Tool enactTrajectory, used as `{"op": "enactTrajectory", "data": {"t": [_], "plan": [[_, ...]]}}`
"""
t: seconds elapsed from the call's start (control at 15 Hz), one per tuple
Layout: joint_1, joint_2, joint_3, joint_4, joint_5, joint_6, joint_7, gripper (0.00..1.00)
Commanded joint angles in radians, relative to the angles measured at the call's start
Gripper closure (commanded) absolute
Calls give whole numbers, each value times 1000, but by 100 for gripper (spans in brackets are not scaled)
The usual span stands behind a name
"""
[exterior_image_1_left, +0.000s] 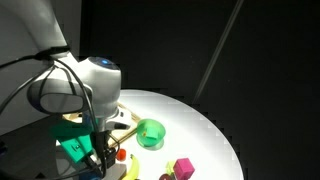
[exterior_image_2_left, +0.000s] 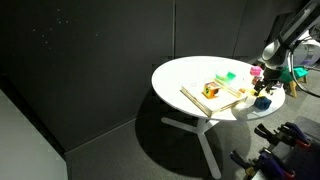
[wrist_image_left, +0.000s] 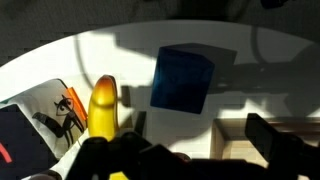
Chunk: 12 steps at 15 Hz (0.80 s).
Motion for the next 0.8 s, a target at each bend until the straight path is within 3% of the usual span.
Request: {"op": "enactTrajectory", "data": {"t": [0.0,0.73], "plan": [[-41,16,33,-14,41,55,-13,0],[-130,98,80,-9,24,126,4,0]]}}
